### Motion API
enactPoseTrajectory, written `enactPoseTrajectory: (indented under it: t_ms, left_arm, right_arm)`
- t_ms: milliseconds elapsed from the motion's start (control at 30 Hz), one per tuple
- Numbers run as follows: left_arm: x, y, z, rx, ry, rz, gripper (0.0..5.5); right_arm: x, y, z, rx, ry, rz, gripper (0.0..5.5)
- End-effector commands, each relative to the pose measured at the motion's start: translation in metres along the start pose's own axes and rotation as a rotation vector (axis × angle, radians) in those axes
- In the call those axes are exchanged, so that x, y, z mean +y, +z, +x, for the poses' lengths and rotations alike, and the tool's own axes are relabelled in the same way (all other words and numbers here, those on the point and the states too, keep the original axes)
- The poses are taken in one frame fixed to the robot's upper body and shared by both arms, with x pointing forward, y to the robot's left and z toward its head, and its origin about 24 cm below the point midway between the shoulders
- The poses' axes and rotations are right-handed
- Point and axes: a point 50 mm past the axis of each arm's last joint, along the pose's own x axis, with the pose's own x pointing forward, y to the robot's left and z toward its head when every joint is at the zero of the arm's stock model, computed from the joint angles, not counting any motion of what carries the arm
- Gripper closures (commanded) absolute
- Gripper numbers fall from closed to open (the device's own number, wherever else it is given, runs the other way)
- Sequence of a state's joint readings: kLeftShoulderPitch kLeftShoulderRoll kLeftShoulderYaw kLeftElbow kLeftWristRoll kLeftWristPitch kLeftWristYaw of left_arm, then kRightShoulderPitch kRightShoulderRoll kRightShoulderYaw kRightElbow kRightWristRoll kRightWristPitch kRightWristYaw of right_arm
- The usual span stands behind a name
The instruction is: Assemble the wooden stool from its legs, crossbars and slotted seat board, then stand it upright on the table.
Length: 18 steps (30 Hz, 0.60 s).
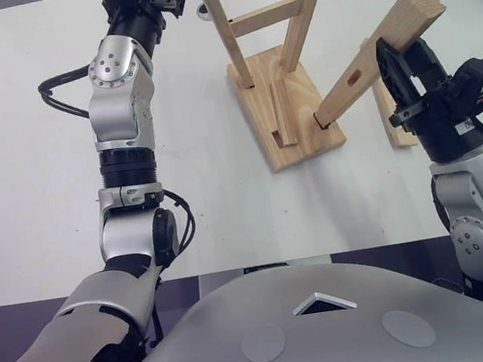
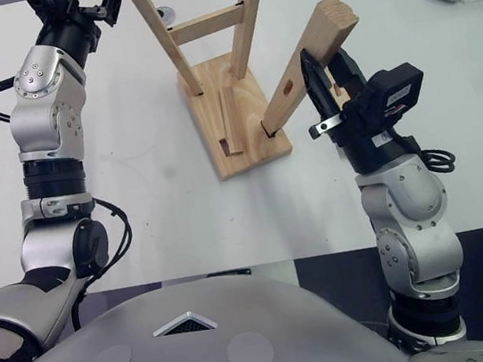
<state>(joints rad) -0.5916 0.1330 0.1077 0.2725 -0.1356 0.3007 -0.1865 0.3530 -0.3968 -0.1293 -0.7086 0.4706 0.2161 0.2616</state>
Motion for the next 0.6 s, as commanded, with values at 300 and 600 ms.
enactPoseTrajectory:
  t_ms: [300, 600]
  left_arm:
    - [0.006, -0.007, -0.005, 0.018, 0.027, 0.006, 0.99]
    - [0.006, -0.01, -0.005, 0.027, 0.023, 0.005, 0.99]
  right_arm:
    - [-0.012, -0.016, 0.0, 0.149, -0.188, 0.153, 4.45]
    - [-0.017, 0.023, 0.003, -0.042, -0.124, 0.12, 4.45]
